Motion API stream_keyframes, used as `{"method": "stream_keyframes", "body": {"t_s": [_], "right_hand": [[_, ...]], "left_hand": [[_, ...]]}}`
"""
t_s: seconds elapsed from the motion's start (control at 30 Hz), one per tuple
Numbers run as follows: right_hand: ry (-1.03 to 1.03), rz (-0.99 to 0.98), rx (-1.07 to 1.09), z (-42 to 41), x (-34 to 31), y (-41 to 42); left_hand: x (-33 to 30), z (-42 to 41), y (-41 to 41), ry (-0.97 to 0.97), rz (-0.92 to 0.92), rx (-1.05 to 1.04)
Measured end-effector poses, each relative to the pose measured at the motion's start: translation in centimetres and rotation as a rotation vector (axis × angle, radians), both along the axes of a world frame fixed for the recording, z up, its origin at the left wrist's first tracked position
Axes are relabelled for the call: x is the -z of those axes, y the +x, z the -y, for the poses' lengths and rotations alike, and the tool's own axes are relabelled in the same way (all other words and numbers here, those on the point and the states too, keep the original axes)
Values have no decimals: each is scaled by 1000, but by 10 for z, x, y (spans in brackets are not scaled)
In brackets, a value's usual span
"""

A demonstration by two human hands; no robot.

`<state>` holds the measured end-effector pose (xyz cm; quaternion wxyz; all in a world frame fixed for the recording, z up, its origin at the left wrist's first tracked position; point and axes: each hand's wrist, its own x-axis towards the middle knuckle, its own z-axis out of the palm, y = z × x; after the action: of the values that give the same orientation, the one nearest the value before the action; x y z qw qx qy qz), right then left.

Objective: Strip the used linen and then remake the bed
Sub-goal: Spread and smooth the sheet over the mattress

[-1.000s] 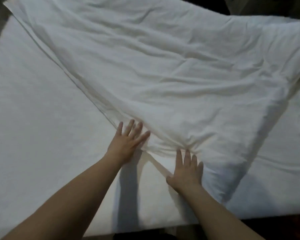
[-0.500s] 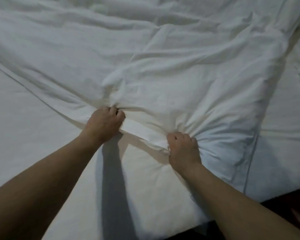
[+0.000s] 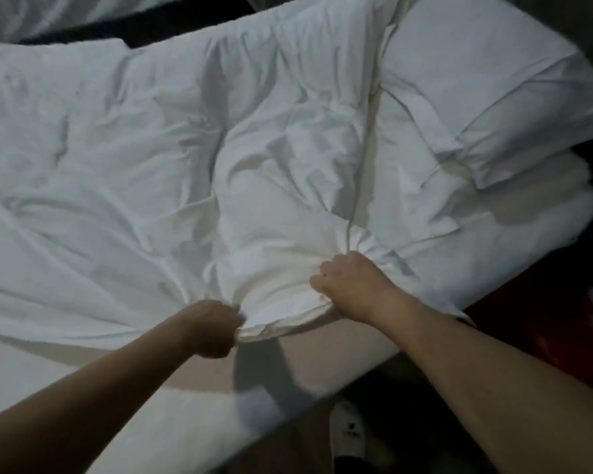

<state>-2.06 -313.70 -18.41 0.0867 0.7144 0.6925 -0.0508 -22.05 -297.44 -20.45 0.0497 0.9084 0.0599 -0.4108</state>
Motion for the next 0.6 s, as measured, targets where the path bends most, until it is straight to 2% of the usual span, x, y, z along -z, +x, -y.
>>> {"method": "stream_keyframes", "body": {"t_s": [0.13, 0.2, 0.3, 0.37, 0.43, 0.5, 0.53, 0.57, 0.6], "right_hand": [[-46, 75, 121, 96, 0, 113], [-70, 96, 246, 140, 30, 150], [-107, 133, 364, 161, 76, 154], [-388, 70, 465, 149, 83, 139], [-701, -171, 597, 132, 73, 137], [-886, -438, 733, 111, 49, 153], [-922, -604, 847, 101, 33, 161], [-872, -775, 987, 93, 18, 168], [-720, -923, 1115, 82, 8, 176]], "left_hand": [[19, 111, 115, -141, 85, -43], [46, 153, 152, -130, 133, -49], [82, 178, 177, -43, 150, -74], [91, 177, 178, -14, 147, -63], [83, 171, 173, -41, 153, -52], [64, 165, 164, -126, 97, -31], [54, 163, 156, -180, 20, -23], [45, 161, 145, -221, -91, -4], [41, 156, 136, -259, -218, 26]]}}
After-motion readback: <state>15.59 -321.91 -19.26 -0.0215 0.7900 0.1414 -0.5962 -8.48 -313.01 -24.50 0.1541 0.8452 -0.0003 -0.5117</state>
